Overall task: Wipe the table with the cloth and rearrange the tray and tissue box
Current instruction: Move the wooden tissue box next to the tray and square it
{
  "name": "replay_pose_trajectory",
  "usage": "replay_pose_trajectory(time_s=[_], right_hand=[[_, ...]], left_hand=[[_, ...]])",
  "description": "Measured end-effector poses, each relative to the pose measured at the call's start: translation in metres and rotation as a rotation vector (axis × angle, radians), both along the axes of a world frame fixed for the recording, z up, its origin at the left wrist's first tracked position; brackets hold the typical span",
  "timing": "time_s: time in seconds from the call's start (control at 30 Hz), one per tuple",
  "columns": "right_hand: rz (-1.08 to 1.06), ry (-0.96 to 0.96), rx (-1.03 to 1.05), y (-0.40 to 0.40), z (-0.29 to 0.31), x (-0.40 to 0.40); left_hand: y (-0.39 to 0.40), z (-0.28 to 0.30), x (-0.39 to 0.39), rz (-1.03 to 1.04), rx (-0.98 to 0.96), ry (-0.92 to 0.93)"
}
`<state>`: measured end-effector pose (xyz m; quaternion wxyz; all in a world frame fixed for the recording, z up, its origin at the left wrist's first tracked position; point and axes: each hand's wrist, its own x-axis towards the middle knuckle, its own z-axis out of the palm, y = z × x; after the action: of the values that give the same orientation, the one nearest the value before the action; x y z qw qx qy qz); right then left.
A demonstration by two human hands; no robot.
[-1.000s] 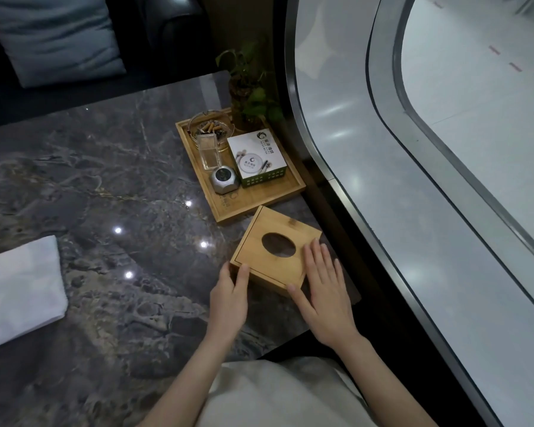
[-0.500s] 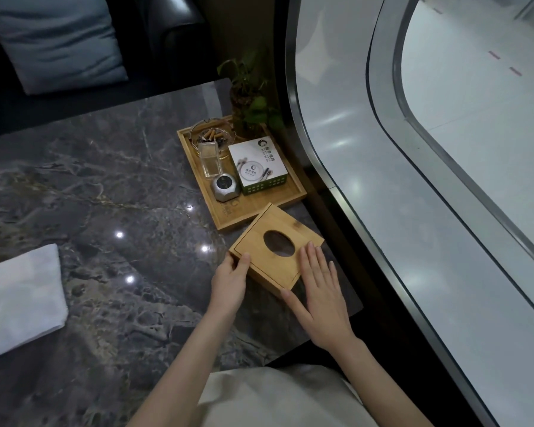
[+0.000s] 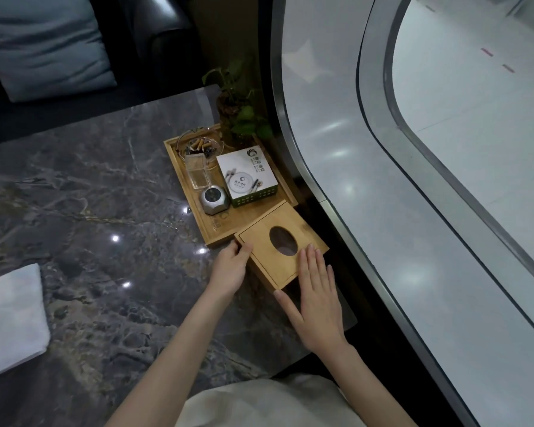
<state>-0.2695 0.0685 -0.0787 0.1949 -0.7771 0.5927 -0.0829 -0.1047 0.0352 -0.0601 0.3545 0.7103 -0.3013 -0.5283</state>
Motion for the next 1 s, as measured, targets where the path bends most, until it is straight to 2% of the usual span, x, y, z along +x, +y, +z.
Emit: replay_pose_trajectory(time_s=[0.27, 0.63, 0.8, 1.0], right_hand=[[-0.111, 0.039, -0.017, -0.005, -0.001, 0.012], [-0.153, 0.059, -0.018, -0.011, 0.001, 0.016], [-0.133, -0.070, -0.049, -0.014, 0.008, 0.013], [-0.244, -0.289, -0.090, -0.040, 0.033, 0.017]], left_hand=[[-0.021, 0.003, -0.006, -0.019, -0.070, -0.029], [-0.032, 0.003, -0.010, -0.038, -0.097, -0.069], [-0.031, 0.005, -0.012, -0.049, -0.092, -0.100], [-0.037, 0.016, -0.003, -0.123, -0.059, -0.237]])
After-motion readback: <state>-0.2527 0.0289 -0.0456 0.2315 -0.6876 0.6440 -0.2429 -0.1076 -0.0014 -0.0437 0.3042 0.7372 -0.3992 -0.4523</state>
